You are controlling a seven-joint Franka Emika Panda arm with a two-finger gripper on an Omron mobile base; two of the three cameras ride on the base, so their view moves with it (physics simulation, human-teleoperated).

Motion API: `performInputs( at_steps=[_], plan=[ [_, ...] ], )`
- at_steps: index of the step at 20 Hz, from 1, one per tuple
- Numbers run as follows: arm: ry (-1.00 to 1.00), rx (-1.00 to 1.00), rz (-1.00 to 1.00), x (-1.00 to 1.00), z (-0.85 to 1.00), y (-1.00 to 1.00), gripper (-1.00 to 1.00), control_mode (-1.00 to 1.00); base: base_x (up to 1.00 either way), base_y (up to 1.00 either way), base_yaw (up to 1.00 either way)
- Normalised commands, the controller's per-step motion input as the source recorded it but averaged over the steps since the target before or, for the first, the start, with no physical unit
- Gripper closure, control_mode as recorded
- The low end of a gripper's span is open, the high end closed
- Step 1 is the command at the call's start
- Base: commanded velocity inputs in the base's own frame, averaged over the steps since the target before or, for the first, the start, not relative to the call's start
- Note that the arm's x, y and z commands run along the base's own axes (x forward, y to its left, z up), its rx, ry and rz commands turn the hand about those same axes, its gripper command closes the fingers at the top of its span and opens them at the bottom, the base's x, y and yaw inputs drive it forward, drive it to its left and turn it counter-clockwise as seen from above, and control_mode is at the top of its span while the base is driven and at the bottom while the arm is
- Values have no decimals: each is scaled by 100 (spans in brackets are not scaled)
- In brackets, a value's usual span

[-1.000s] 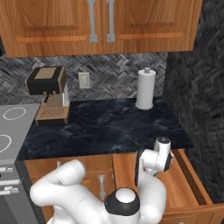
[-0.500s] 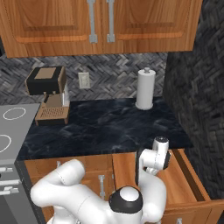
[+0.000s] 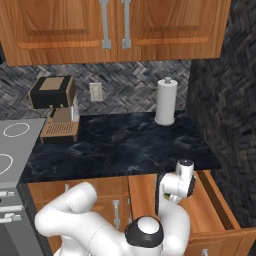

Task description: Restock the sink supplies by placing the sponge and soap dispenser on the counter and next to the sink. Make sure the soap dispenser is upright.

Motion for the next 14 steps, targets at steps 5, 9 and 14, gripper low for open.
performInputs(
  at_steps=[5,9,14],
  plan=[
    [0,0,0,-48,-6,-36,-100,-100,0,0,0],
    [2,0,0,-49,-11,-53,-100,-100,0,0,0],
    [8,0,0,-53,-31,-44,-100,-100,0,0,0]
  ],
)
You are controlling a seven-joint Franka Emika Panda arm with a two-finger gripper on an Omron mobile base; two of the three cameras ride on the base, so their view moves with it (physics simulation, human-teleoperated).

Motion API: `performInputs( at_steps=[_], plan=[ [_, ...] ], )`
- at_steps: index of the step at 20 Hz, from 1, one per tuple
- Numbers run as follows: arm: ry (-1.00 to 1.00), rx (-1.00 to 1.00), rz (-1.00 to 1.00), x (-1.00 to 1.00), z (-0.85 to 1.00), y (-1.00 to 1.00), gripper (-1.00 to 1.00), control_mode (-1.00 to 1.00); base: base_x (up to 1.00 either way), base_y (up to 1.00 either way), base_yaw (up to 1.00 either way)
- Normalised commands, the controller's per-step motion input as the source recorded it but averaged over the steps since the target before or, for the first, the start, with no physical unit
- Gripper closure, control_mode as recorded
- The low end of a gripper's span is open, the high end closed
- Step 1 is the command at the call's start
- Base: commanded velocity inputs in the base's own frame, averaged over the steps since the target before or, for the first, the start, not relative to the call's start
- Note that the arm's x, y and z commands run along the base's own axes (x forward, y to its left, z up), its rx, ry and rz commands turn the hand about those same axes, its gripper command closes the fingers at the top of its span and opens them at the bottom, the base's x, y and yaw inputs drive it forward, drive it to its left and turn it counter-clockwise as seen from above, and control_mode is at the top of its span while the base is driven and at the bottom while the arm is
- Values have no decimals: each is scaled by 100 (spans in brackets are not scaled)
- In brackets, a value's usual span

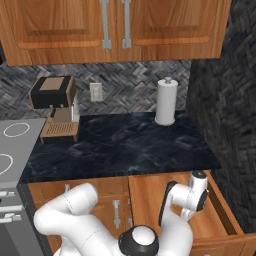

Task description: Restock the sink supplies by placing the sponge and soap dispenser on the counter and next to the sink. Make sure the soap dispenser is upright.

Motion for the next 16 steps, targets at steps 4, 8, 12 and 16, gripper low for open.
performInputs(
  at_steps=[4,8,12,16],
  plan=[
    [9,1,0,-58,-44,-38,-100,-100,0,0,0],
    [7,3,0,-70,-27,-49,-100,-100,0,0,0],
    [1,4,0,-80,-25,-52,-100,-100,0,0,0],
    [0,1,0,-21,0,-11,-100,-100,0,0,0]
  ],
)
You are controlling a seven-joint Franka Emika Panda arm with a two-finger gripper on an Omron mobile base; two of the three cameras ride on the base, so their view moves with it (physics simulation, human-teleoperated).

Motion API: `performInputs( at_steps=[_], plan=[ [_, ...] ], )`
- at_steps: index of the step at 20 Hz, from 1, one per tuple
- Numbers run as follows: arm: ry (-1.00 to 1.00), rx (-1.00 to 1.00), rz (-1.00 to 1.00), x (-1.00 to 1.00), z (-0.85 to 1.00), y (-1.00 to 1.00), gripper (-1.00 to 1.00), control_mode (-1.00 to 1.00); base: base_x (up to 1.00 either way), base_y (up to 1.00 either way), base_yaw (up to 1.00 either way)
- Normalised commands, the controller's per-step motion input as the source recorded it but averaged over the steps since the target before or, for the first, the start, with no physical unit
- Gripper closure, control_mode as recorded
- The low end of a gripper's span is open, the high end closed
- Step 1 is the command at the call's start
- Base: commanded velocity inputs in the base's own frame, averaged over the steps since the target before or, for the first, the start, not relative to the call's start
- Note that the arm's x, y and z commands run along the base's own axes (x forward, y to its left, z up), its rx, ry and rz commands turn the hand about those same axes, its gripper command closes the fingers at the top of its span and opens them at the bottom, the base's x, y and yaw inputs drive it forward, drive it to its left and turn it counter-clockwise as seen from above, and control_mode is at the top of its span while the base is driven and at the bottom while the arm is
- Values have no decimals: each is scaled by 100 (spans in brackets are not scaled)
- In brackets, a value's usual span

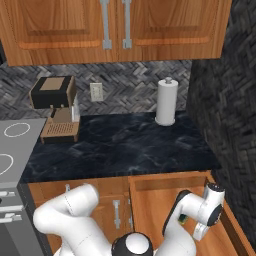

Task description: Restock the sink supplies by placing the sponge and soap dispenser on the counter and next to the sink. Make sure the soap dispenser is upright.

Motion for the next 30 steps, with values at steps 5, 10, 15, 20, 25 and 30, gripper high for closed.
performInputs(
  at_steps=[5,10,15,20,25,30],
  plan=[
    [0,0,0,6,1,22,-100,-100,0,0,0],
    [-2,0,0,15,4,24,-100,-100,0,0,0],
    [0,0,-15,15,23,0,-100,-100,0,0,0],
    [0,0,-24,17,13,16,-100,-100,0,0,0],
    [0,-1,-16,30,0,54,-100,-100,0,0,0],
    [0,-2,-12,16,0,50,-100,-100,0,0,0]
  ],
)
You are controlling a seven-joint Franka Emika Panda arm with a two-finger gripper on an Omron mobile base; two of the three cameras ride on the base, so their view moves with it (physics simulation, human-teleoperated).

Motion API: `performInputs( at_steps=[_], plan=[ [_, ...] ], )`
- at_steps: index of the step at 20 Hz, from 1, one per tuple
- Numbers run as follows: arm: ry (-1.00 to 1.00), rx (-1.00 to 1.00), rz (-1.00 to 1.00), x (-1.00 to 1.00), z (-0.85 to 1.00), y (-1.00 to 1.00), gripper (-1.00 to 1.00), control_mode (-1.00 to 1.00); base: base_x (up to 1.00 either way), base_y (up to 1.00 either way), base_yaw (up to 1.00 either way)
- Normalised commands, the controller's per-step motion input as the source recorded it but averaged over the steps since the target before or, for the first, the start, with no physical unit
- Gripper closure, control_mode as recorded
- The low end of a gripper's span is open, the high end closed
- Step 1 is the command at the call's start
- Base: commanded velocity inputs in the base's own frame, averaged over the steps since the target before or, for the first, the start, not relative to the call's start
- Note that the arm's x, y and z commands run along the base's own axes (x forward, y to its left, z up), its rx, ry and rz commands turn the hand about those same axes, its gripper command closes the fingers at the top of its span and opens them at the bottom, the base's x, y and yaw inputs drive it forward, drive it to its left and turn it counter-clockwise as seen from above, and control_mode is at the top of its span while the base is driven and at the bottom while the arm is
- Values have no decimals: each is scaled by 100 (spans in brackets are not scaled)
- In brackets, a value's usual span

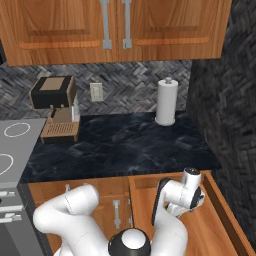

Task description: Restock the sink supplies by placing the sponge and soap dispenser on the counter and next to the sink. Make sure the soap dispenser is upright.

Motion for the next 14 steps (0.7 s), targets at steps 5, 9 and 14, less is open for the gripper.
performInputs(
  at_steps=[5,9,14],
  plan=[
    [-3,0,-9,-2,4,6,-100,-100,0,0,0],
    [-5,0,-8,-5,31,0,-100,-100,0,0,0],
    [-6,-2,-6,-1,46,12,-100,-100,0,0,0]
  ],
)
